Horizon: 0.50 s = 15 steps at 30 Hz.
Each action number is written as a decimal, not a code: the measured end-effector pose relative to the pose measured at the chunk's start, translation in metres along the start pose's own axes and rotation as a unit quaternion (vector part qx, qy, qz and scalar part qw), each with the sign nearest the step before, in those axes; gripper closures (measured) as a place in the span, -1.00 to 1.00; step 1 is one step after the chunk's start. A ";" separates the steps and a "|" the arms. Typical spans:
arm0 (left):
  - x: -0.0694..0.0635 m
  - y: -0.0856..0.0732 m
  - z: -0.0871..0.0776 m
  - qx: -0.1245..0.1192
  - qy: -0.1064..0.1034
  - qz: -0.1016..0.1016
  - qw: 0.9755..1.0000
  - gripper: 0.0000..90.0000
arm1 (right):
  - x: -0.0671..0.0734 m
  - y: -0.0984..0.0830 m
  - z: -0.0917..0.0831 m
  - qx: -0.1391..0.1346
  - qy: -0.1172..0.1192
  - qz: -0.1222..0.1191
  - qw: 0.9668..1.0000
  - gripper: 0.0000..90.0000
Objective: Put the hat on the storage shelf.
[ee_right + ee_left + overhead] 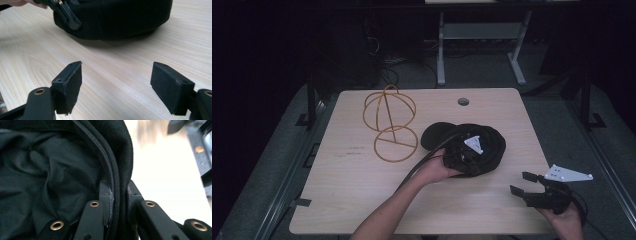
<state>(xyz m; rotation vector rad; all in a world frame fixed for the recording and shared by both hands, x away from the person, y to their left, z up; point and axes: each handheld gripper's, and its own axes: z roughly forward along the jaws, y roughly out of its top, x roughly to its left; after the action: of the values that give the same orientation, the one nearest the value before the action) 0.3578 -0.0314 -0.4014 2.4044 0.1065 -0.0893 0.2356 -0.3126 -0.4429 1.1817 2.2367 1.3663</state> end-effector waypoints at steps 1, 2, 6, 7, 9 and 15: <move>0.000 0.001 -0.003 -0.003 -0.002 0.000 1.000 0.76 | 0.001 0.001 -0.001 -0.003 -0.001 -0.001 1.000 -0.45; -0.001 0.002 -0.006 -0.010 -0.004 -0.003 1.000 0.76 | 0.002 0.001 -0.001 -0.004 -0.002 0.000 1.000 -0.46; -0.003 0.005 -0.020 -0.036 -0.018 -0.008 0.999 0.76 | 0.005 0.003 -0.001 -0.009 0.001 -0.004 1.000 -0.49; -0.004 0.006 -0.024 -0.041 -0.020 -0.010 0.999 0.76 | 0.006 0.004 0.000 -0.010 0.002 -0.005 1.000 -0.49; -0.005 0.009 -0.031 -0.053 -0.025 -0.011 0.998 0.75 | 0.008 0.005 0.000 -0.014 0.001 -0.009 1.000 -0.51; -0.009 0.014 -0.052 -0.097 -0.051 -0.025 0.994 0.74 | 0.017 0.015 -0.004 -0.047 0.005 -0.015 0.999 -0.57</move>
<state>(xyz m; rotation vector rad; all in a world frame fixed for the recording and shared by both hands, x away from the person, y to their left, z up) 0.3525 -0.0071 -0.3530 2.1990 0.1225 -0.2156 0.2300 -0.2989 -0.4251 1.1088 2.1624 1.4505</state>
